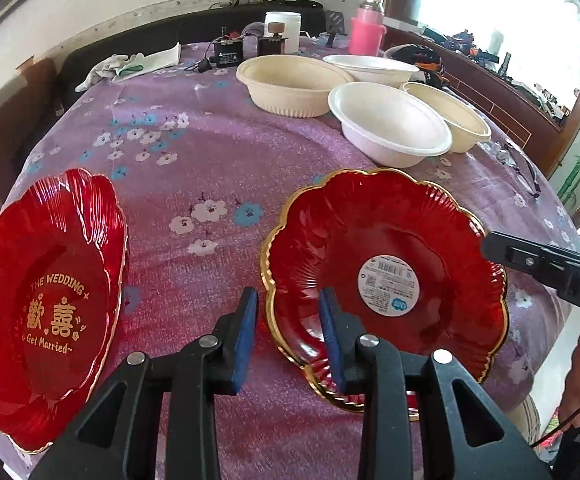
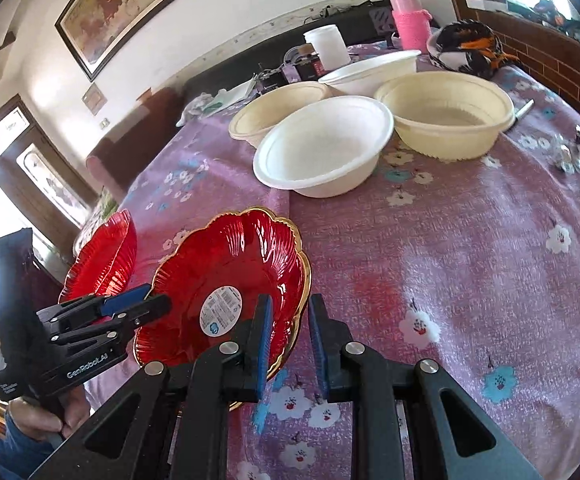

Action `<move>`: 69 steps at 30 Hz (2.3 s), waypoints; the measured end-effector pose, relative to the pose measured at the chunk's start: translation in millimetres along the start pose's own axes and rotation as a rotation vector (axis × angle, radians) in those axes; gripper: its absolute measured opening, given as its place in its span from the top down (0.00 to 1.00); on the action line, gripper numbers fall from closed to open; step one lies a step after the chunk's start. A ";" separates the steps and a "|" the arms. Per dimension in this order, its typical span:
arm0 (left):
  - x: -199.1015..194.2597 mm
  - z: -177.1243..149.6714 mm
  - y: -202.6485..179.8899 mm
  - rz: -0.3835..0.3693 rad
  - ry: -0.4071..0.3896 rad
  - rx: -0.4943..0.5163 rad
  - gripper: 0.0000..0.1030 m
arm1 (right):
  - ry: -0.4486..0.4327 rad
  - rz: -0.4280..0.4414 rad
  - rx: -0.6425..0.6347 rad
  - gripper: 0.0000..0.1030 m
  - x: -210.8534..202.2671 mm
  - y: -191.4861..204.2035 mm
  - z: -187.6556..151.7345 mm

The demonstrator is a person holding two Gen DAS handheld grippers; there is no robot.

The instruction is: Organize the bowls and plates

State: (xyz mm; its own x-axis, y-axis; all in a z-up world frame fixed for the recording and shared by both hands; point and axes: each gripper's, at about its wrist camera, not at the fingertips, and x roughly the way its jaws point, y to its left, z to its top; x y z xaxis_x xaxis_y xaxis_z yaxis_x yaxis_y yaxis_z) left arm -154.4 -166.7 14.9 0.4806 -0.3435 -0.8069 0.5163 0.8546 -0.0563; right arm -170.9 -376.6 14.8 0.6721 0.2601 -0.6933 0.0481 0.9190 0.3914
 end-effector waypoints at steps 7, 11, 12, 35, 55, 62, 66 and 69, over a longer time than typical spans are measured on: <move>3.6 -6.1 -5.5 0.016 -0.053 0.016 0.78 | -0.019 -0.014 -0.021 0.84 -6.4 2.8 -12.8; -2.6 -8.7 -9.5 0.042 -0.079 0.034 0.78 | -0.035 -0.038 -0.017 0.85 -7.7 6.5 -15.9; -4.5 -8.7 -9.8 0.044 -0.085 0.036 0.78 | -0.038 -0.037 -0.015 0.85 -8.7 6.8 -15.7; -44.8 -8.0 1.8 0.061 -0.169 0.005 0.78 | -0.076 -0.008 -0.050 0.85 -27.4 31.8 -7.7; -85.8 -12.5 62.1 0.112 -0.233 -0.128 0.76 | -0.063 0.057 -0.166 0.85 -11.5 99.0 19.3; -95.2 -20.6 91.3 0.139 -0.240 -0.188 0.76 | -0.037 0.092 -0.206 0.85 4.4 128.4 25.1; -97.3 -29.3 111.8 0.156 -0.236 -0.234 0.76 | -0.030 0.106 -0.239 0.84 15.2 148.5 28.8; -100.1 -35.1 127.6 0.172 -0.238 -0.268 0.76 | -0.013 0.114 -0.259 0.84 27.7 162.5 30.5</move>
State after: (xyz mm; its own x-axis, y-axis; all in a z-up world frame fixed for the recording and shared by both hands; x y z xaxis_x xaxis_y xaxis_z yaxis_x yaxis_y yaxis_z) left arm -161.6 -9.7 67.8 0.7108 -0.2403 -0.6611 0.2256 0.9681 -0.1092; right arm -121.9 -229.1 77.7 0.6717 0.3639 -0.6452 -0.2179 0.9295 0.2975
